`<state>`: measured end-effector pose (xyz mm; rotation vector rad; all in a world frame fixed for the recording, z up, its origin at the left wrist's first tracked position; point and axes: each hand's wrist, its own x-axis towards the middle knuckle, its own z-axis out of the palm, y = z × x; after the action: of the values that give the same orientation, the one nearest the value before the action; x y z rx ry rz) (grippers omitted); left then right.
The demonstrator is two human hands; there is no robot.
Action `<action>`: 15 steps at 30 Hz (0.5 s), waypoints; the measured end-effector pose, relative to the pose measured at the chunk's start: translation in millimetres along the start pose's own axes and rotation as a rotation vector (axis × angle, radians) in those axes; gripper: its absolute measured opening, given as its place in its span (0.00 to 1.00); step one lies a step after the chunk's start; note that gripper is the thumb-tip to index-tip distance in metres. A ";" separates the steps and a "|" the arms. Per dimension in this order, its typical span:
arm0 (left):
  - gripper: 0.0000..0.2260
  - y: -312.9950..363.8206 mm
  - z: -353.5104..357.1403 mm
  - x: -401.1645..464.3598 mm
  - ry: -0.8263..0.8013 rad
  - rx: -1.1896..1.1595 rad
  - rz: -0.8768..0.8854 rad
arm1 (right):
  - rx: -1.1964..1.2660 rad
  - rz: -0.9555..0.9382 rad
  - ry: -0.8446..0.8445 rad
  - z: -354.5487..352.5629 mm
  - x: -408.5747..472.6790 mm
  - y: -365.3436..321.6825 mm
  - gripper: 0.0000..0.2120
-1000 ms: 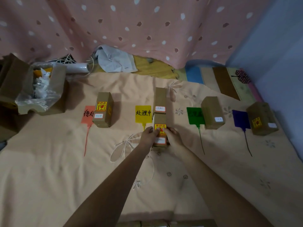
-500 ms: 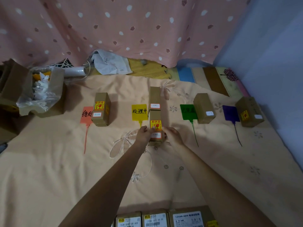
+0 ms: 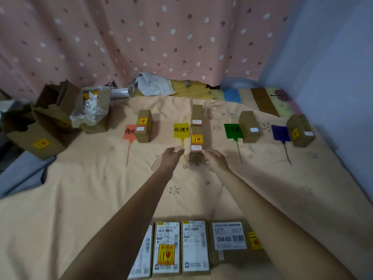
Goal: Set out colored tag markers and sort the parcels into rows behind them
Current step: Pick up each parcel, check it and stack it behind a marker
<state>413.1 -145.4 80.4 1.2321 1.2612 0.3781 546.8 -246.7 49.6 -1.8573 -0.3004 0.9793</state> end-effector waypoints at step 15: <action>0.08 -90.2 -135.1 -112.4 0.096 0.098 -0.089 | -0.256 0.021 -0.331 64.8 -134.7 39.8 0.16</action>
<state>224.0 -202.5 84.6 1.2480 1.4261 0.3170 404.1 -302.8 69.8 -1.9230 -0.6310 1.3153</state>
